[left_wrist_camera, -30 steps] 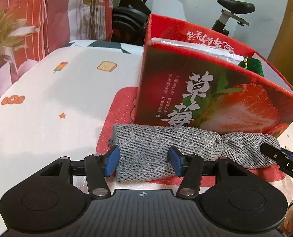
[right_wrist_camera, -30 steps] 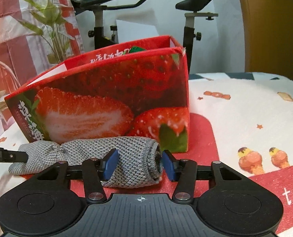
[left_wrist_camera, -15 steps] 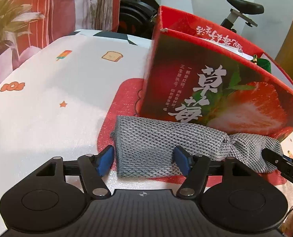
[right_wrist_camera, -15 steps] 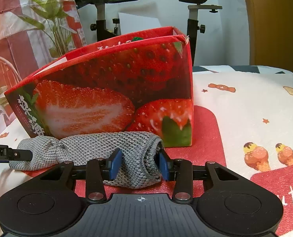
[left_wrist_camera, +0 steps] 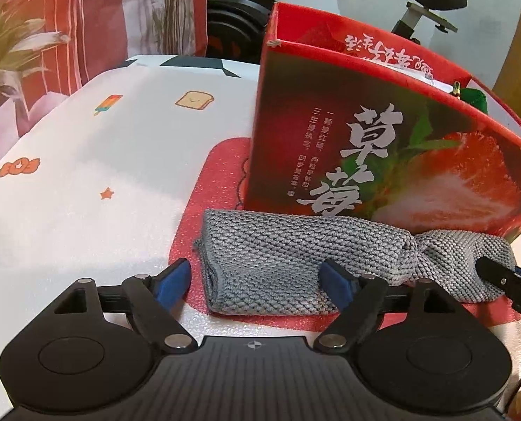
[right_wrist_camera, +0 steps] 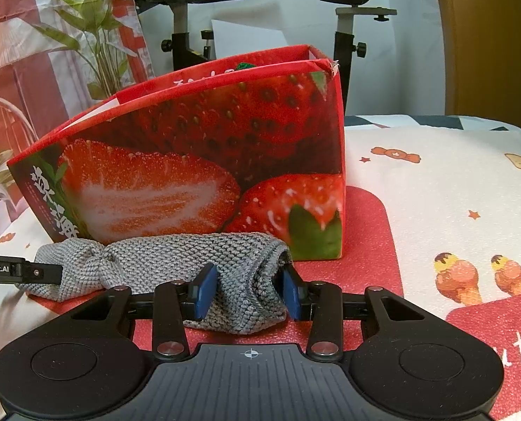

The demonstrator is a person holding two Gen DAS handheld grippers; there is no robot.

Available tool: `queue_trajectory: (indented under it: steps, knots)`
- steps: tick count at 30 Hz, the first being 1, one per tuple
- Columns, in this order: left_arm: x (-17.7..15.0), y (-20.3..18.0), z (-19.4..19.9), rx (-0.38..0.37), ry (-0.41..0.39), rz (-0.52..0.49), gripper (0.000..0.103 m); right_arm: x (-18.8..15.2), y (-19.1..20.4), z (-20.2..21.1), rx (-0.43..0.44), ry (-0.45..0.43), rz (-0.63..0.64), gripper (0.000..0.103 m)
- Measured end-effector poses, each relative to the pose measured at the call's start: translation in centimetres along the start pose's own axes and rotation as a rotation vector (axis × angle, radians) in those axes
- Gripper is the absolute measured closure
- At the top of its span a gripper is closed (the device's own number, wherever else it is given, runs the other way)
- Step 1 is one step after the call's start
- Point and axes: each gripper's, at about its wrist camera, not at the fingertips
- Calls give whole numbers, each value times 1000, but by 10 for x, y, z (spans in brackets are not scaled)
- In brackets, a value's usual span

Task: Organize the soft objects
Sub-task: 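Close the left tool on the grey cloth while the right tool grips it too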

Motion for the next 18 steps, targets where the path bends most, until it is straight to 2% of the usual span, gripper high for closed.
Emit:
queue_trajectory:
  steps: [3,9,12,14,16,18]
  knots:
    - [-3,-1,1,7,-11,-10,21,0,0,0,1,0,1,67]
    - [-5,-5,7,-11,-23,-29,34,-1,2,-2,18,7,16,75]
    - [-4,-5,9,-38,-20,-33,50,-1,4,-1,33,13,24,80]
    - [-4,-7,10,-49,-12,-36,56,-1,5,-1,40,19,26,82]
    - [-4,-7,12,-59,-7,-34,68,0,6,-1,45,23,24,85]
    - [-4,-7,15,-73,-7,-26,74,1,5,1,52,26,10,87]
Point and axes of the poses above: each gripper's, at about its wrist camera, not at the fingertips, and z roughly against the way its jaws point, y to its left, x to its top, and after that the axes turned 10 degrees about -y, right-handed
